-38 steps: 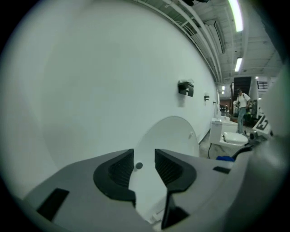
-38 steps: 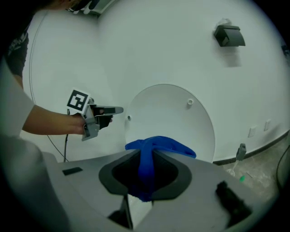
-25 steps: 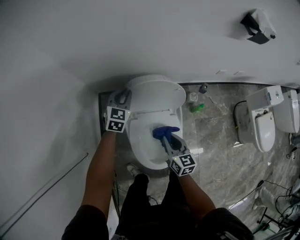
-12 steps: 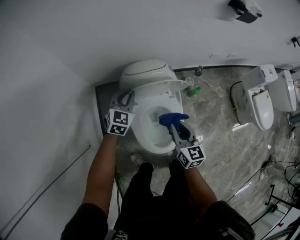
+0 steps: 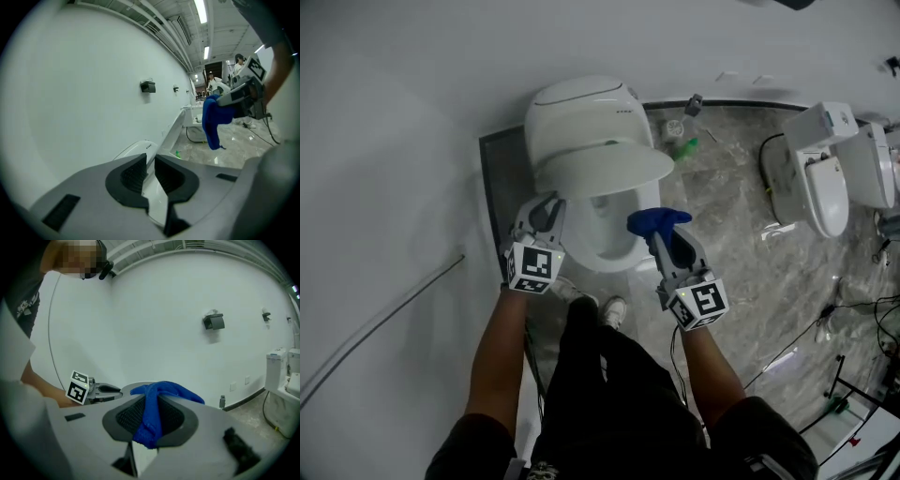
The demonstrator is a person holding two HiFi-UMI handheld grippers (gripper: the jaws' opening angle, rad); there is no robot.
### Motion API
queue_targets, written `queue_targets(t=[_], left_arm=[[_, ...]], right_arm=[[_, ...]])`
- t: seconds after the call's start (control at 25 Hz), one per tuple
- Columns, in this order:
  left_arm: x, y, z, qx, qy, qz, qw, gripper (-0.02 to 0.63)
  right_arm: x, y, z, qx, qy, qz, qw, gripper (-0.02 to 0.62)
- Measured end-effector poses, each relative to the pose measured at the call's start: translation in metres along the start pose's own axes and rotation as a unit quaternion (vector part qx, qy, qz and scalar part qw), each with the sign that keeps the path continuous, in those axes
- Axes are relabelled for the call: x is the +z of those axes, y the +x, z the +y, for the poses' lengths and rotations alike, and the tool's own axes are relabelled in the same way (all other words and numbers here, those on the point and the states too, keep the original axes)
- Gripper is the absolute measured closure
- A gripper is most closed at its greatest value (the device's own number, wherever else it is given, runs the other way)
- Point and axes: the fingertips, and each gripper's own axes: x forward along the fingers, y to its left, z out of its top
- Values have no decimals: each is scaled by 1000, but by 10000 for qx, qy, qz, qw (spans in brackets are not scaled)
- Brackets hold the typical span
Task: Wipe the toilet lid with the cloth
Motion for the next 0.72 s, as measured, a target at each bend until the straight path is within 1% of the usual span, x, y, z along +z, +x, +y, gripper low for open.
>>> queue_targets(t=[0.12, 0.32, 0.44, 0.56, 0.72], left_arm=[[-23, -12, -34, 25, 100, 109, 9999, 546], [-72, -29, -95, -152, 395, 456, 9981, 535], [-94, -37, -118, -190, 550, 561, 9967, 528], [-120, -34, -140, -241, 874, 656, 9937, 522], [-169, -26, -179, -372, 1449, 1032, 9833, 514]], right_arm=[[-14, -21, -9, -46, -26, -77, 10000, 520], [-37, -54, -21, -309, 18, -178, 9994, 520], [-53, -65, -21, -353, 69, -181, 9992, 520], [-77, -63, -22, -249, 100, -145, 9995, 520], [-113, -60, -24, -161, 207, 18, 9997, 520]])
